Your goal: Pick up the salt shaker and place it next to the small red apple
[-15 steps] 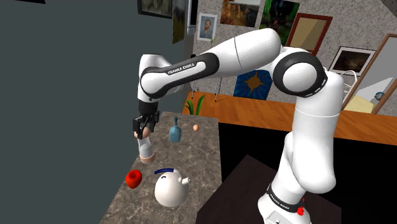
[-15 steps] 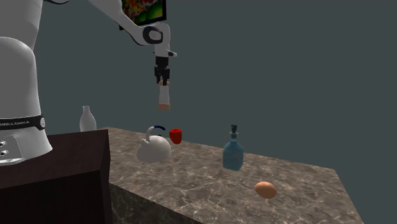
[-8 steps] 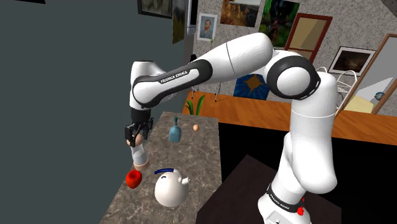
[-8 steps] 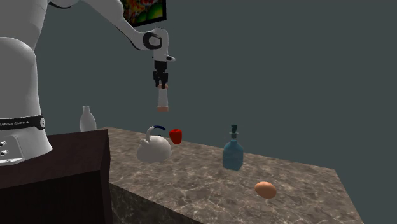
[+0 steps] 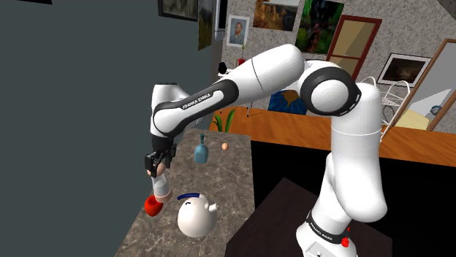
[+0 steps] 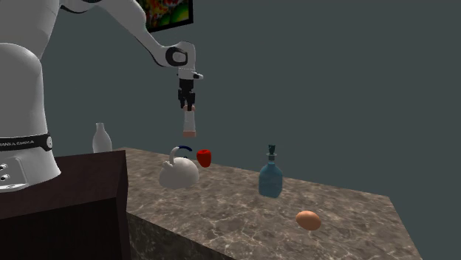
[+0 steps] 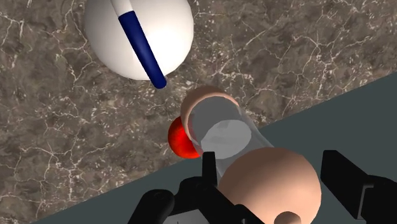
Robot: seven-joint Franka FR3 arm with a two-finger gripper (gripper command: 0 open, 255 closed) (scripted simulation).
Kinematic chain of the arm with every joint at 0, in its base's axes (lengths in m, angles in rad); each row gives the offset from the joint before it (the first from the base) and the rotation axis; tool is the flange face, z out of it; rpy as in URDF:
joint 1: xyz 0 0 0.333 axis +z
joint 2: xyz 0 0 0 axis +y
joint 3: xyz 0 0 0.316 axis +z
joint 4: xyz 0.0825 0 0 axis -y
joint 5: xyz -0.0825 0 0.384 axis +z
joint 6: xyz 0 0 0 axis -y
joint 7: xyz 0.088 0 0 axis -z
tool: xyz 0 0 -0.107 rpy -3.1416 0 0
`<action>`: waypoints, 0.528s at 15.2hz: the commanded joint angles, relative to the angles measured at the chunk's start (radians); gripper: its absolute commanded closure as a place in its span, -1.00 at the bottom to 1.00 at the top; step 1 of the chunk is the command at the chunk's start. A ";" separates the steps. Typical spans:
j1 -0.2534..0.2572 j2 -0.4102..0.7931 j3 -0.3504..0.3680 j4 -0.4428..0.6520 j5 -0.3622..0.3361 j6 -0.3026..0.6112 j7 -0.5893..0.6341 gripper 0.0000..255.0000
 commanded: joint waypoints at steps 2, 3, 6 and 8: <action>0.000 0.018 0.002 -0.014 0.005 0.033 -0.006 1.00; 0.000 0.025 0.003 -0.018 0.007 0.044 -0.009 1.00; 0.000 0.047 0.005 -0.029 0.012 0.076 -0.016 1.00; -0.001 0.063 0.006 -0.035 0.016 0.097 -0.021 1.00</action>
